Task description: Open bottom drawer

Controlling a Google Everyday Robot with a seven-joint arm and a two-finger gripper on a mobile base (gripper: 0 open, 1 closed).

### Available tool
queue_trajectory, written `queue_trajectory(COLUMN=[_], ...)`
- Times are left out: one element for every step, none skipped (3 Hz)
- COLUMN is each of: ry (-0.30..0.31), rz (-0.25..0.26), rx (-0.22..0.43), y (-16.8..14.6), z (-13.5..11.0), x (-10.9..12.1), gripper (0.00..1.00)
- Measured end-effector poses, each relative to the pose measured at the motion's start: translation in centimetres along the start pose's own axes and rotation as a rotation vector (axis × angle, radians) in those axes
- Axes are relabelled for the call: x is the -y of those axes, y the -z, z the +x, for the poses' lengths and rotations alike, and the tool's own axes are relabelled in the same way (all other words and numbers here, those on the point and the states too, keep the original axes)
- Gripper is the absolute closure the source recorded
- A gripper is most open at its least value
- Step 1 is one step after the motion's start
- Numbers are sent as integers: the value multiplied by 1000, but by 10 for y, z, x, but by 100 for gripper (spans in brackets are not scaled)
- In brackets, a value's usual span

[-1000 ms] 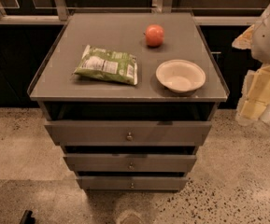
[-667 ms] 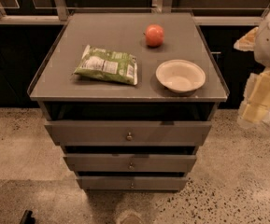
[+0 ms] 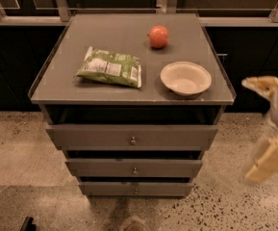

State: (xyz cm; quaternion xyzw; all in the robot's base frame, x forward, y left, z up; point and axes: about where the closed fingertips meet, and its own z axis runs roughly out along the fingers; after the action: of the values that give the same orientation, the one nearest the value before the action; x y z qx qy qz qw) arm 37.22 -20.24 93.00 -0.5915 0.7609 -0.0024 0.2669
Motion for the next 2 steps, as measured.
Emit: queue_trajectory(ry=[-113,-172], rz=[-5,11], rx=[76,57], y=[-56,-75], z=[44,72], x=[-37,-53], gripper=[0,0])
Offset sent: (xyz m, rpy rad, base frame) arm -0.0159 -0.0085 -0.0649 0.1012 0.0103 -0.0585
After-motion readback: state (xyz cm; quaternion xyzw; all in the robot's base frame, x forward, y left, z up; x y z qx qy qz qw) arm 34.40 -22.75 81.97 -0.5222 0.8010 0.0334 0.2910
